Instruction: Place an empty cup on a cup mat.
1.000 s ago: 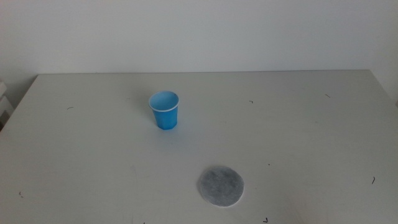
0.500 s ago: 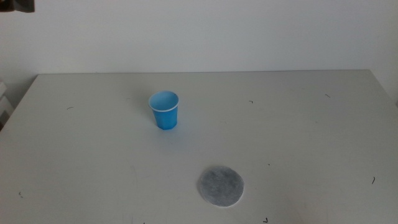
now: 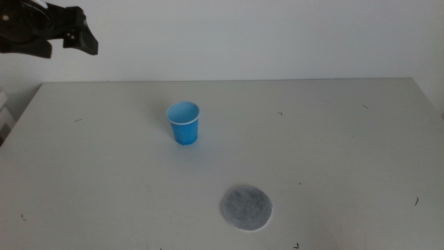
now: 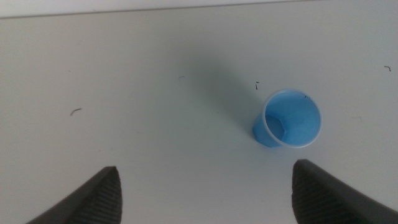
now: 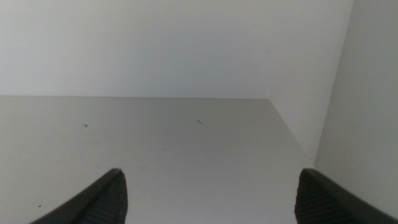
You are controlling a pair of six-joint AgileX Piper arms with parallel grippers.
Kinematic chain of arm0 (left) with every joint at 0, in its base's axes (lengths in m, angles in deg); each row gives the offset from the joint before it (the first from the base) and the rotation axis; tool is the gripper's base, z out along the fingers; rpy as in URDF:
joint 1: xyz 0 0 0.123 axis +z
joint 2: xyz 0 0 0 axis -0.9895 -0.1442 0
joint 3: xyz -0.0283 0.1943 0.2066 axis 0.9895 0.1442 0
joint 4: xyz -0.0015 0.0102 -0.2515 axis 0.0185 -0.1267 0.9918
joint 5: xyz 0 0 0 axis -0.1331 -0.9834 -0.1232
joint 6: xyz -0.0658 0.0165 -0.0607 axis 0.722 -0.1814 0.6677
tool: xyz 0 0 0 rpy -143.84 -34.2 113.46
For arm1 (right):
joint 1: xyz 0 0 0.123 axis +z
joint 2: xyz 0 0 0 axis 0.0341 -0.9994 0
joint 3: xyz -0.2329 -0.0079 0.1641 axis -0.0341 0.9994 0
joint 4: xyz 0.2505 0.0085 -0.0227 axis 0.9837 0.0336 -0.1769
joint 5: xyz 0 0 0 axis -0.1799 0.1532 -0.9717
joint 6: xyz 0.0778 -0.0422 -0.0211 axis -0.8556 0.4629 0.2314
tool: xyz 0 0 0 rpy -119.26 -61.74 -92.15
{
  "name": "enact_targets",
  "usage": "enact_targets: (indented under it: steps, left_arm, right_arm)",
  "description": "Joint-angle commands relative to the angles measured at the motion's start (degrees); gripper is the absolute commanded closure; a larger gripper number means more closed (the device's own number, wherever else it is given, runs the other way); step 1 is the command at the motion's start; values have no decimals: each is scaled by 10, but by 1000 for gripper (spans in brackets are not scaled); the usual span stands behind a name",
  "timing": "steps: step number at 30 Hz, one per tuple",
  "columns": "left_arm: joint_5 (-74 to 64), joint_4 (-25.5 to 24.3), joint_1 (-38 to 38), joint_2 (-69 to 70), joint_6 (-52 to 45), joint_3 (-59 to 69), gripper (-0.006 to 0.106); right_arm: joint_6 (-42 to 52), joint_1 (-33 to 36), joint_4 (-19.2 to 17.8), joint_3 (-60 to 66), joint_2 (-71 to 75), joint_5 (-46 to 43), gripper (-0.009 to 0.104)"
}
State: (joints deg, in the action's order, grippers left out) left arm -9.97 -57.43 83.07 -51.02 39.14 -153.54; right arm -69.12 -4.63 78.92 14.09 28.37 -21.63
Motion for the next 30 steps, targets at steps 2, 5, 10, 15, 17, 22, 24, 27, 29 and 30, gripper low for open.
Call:
enact_targets:
  steps: [2, 5, 10, 15, 17, 22, 24, 27, 29, 30]
  left_arm:
    - [28, 40, -9, -8, -16, -20, -5]
    - [35, 44, -21, -34, -12, -20, -5]
    - [55, 53, -27, -79, -12, -20, -5]
    - [72, 102, -27, -125, -12, -20, -5]
    - [72, 136, -29, -145, -16, -20, -5]
    - [88, 158, -55, -187, -31, -20, -5]
    - [107, 146, -73, -200, -27, -20, -5]
    - [135, 133, -94, -218, -16, -20, -5]
    - [153, 129, -107, -230, -13, -20, -5]
    - [160, 127, -111, -235, -10, -20, -5]
  right_arm:
    - [5, 1, -5, -7, 11, -45, 1]
    - [5, 1, -5, -7, 11, -45, 1]
    - [5, 1, -5, -7, 11, -45, 1]
    - [5, 1, -5, -7, 11, -45, 1]
    - [5, 1, -5, -7, 11, -45, 1]
    - [5, 1, -5, -7, 11, -45, 1]
    - [5, 1, -5, -7, 11, -45, 1]
    - [5, 1, -5, -7, 11, -45, 1]
    - [5, 1, -5, -7, 11, -45, 1]
    - [5, 1, -5, -7, 11, -45, 1]
